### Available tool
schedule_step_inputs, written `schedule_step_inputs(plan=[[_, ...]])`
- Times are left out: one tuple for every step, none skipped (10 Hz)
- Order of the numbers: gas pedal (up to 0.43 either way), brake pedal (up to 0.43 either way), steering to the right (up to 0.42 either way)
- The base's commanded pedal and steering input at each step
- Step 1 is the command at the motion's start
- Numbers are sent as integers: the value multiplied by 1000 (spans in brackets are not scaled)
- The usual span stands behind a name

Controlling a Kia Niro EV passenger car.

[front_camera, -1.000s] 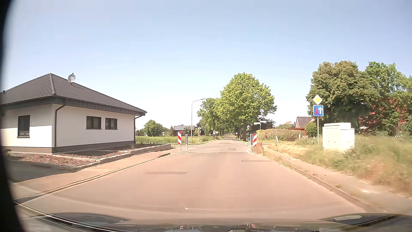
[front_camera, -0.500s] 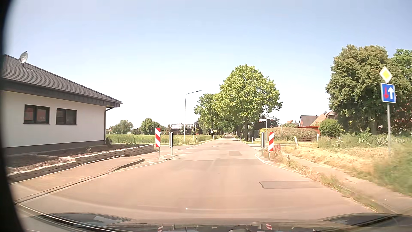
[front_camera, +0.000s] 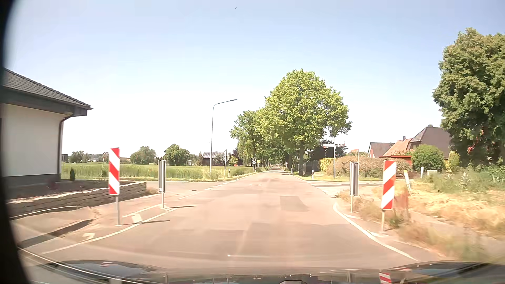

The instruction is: Follow the waypoints while adhering to traffic rules and regulations

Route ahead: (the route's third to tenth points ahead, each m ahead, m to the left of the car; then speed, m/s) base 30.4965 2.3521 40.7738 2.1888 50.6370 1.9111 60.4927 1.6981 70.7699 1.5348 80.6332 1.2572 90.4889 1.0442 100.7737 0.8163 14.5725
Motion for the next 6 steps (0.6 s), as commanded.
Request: schedule_step_inputs(plan=[[169,0,11],[177,0,12],[177,0,12],[189,0,13],[189,0,13],[189,0,13]])
